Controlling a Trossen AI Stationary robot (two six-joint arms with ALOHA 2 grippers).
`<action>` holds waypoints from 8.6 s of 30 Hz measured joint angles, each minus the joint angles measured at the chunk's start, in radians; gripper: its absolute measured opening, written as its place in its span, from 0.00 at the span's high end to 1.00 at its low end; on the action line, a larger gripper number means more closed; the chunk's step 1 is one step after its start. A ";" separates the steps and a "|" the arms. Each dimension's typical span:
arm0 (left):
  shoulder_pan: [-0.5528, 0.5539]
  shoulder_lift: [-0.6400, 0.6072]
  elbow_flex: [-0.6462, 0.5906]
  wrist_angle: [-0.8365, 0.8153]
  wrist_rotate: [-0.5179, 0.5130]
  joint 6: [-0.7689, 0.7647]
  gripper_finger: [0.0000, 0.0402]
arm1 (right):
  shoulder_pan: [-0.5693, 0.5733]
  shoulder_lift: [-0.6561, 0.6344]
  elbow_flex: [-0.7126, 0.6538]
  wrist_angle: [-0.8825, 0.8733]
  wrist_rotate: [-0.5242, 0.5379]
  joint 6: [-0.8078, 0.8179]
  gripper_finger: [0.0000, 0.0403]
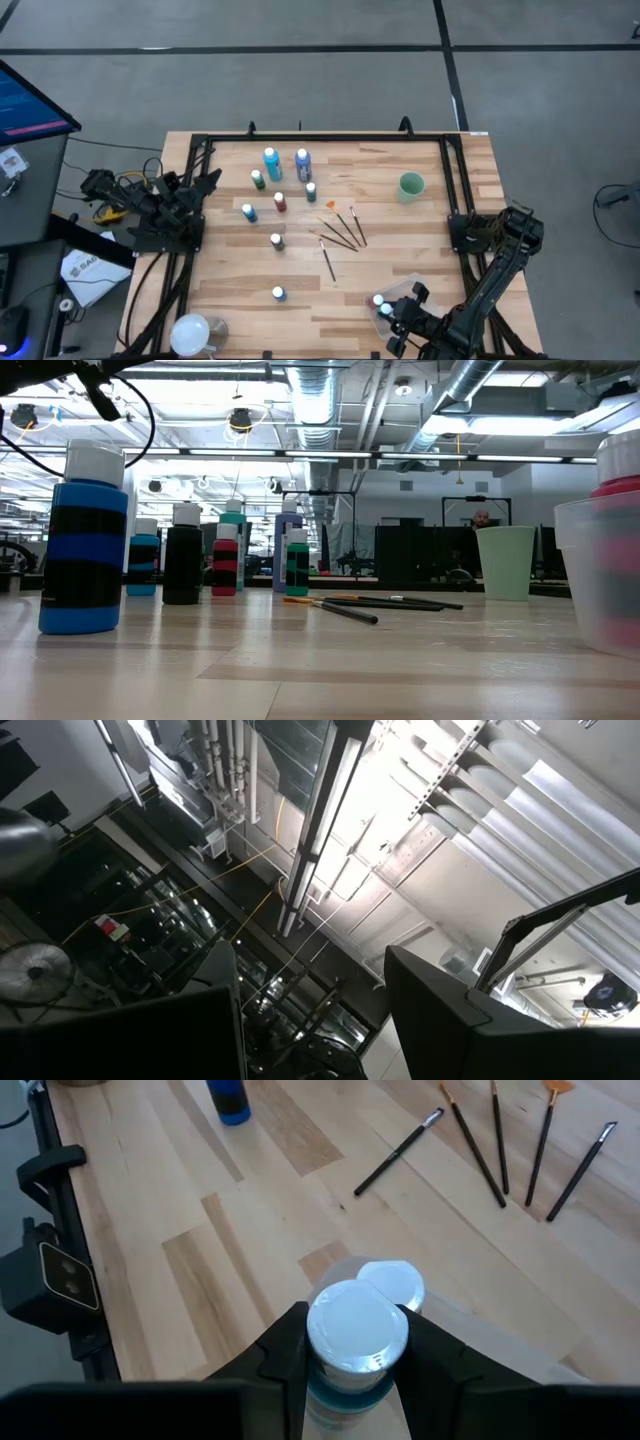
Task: Pick & Place Paint Supplies
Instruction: Put the light blue paint bottle into the transparent bin, then put the blue paint bottle into the transparent bin
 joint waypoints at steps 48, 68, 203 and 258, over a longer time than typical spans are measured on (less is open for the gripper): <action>0.000 0.000 0.000 0.000 -0.010 0.000 0.67 | -0.040 -0.078 -0.060 0.099 -0.031 -0.055 0.44; 0.000 0.000 0.000 0.001 -0.010 0.024 0.67 | -0.370 -0.320 -0.059 0.447 -0.163 -0.921 0.37; 0.000 0.000 0.000 0.001 0.050 -0.003 0.67 | -0.018 -0.199 0.241 -0.173 -0.101 -0.263 0.74; 0.000 0.000 0.000 0.001 0.018 0.000 0.67 | 0.052 -0.068 -0.068 0.152 -0.080 -0.127 0.72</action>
